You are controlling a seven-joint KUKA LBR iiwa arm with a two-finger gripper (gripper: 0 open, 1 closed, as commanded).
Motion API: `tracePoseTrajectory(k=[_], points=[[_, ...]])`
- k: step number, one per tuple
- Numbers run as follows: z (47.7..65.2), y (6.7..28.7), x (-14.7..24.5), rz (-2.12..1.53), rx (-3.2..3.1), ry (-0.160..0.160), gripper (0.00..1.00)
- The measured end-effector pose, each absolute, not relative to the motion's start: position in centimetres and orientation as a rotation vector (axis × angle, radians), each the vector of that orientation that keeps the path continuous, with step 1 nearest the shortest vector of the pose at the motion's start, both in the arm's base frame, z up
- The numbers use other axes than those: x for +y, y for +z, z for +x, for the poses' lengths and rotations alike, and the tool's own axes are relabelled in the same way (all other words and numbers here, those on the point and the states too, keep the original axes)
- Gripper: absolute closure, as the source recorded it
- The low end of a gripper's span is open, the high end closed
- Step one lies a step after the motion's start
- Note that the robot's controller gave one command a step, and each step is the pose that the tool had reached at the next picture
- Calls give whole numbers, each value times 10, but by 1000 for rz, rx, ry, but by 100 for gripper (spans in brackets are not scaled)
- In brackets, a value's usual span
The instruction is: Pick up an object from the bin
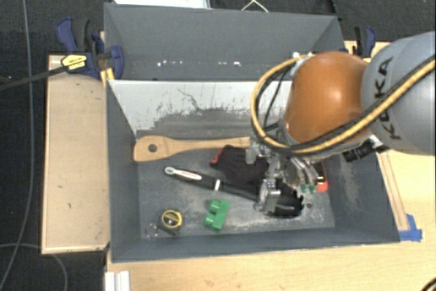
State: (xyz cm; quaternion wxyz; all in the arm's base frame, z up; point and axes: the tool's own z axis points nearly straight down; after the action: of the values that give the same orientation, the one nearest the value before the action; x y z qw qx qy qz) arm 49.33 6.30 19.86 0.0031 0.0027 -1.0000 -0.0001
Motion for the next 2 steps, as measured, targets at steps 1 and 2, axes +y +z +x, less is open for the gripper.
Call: tracePoseTrajectory(k=[1, 2], points=[[495, 203, 63, 2, -3144, -2, 0], [562, 67, 44, -207, -3132, -2, 0]])
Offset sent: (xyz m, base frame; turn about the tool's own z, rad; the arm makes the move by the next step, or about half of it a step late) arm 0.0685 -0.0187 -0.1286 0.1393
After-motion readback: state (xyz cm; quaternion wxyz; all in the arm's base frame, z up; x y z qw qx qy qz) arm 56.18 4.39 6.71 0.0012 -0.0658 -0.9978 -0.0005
